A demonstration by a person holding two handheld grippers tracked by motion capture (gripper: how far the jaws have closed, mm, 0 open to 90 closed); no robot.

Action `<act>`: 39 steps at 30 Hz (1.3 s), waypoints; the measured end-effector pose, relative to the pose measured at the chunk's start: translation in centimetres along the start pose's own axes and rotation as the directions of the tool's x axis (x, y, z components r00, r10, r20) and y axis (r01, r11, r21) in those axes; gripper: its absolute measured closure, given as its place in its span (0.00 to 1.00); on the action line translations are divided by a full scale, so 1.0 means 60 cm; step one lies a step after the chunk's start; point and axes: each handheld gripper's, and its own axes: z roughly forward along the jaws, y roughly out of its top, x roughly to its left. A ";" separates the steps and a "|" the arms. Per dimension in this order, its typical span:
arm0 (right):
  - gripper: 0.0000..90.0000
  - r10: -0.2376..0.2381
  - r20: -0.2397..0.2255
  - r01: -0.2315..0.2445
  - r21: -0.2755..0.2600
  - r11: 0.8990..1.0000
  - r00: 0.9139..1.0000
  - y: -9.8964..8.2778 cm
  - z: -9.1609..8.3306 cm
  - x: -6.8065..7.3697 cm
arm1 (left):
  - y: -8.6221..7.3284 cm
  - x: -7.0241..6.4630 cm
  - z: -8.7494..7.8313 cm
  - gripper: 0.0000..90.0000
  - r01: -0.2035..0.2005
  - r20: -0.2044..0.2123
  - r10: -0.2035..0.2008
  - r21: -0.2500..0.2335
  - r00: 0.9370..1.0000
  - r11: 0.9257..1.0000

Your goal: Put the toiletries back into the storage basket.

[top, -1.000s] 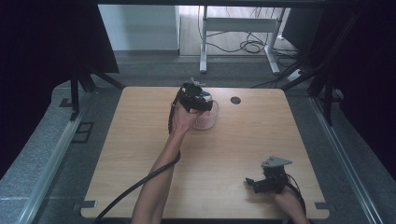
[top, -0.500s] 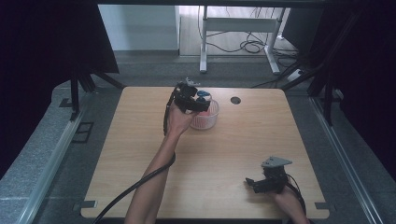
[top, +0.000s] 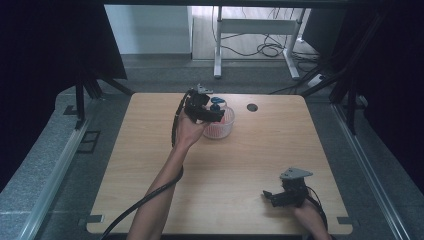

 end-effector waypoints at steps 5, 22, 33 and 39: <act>0.00 0.000 0.000 0.000 0.000 1.000 1.000 0.000 0.000 0.000 | -0.003 -0.001 -0.009 0.12 -0.005 0.007 0.005 -0.004 1.000 1.000; 0.00 0.000 0.000 0.000 0.001 1.000 1.000 0.000 0.000 0.000 | -0.026 -0.007 -0.028 0.12 -0.025 0.022 0.026 -0.008 0.999 1.000; 0.00 0.001 0.001 -0.001 0.001 1.000 1.000 0.000 0.000 0.000 | -0.041 -0.012 -0.038 0.12 -0.052 0.027 0.052 -0.002 0.998 0.999; 0.00 0.004 0.005 -0.004 0.000 1.000 1.000 0.000 0.000 0.001 | -0.049 -0.014 -0.044 0.12 -0.060 0.029 0.060 -0.001 0.998 0.998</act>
